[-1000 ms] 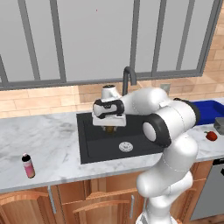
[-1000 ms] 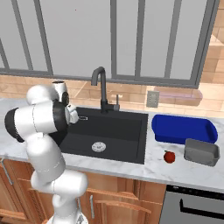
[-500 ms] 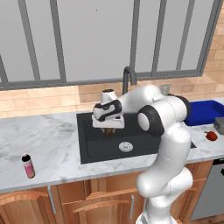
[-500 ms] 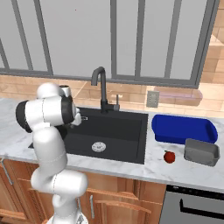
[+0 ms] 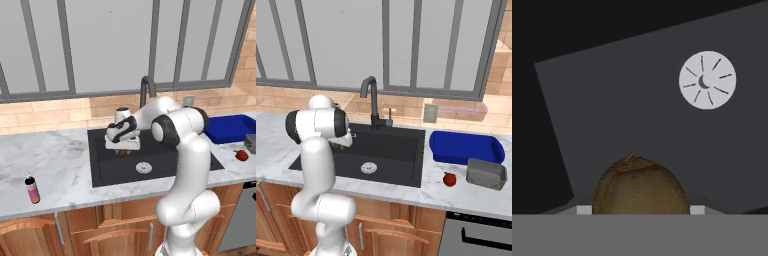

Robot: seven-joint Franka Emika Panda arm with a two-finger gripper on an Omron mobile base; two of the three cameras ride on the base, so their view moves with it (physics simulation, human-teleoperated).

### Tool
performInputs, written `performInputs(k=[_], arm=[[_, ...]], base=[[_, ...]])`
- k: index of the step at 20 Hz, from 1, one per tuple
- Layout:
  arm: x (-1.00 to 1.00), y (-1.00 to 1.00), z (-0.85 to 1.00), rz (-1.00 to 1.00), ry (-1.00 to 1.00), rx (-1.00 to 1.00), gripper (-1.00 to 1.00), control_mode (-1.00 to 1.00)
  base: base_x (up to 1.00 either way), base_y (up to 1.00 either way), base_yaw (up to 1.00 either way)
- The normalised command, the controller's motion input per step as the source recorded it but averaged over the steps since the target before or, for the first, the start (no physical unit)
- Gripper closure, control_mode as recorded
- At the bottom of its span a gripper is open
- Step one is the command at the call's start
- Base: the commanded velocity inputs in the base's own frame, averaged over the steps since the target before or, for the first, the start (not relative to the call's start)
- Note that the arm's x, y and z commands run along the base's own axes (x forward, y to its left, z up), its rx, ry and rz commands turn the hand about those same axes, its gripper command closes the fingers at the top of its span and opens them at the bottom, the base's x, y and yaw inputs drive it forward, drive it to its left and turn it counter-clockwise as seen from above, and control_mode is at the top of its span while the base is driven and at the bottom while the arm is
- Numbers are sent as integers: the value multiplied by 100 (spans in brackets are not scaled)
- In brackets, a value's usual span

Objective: Pick up all produce items and place them in the sink. Turn on the sink faucet to wash them. Then turn the sink off and put them in the tray.

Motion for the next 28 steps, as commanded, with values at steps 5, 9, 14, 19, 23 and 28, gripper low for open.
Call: performInputs(k=[5, 9, 14, 19, 23, 28], arm=[[21, -4, -35, 0, 0, 0, 100, -100], [21, -5, -32, 0, 0, 0, 100, -100], [20, -8, -33, 0, 0, 0, 100, -100], [17, -13, -35, 0, 0, 0, 100, -100], [19, -14, -34, 0, 0, 0, 100, -100], [16, -13, -32, 0, 0, 0, 100, -100]], base=[[0, 0, 0], [0, 0, 0], [0, 0, 0], [0, 0, 0], [0, 0, 0], [0, 0, 0]])
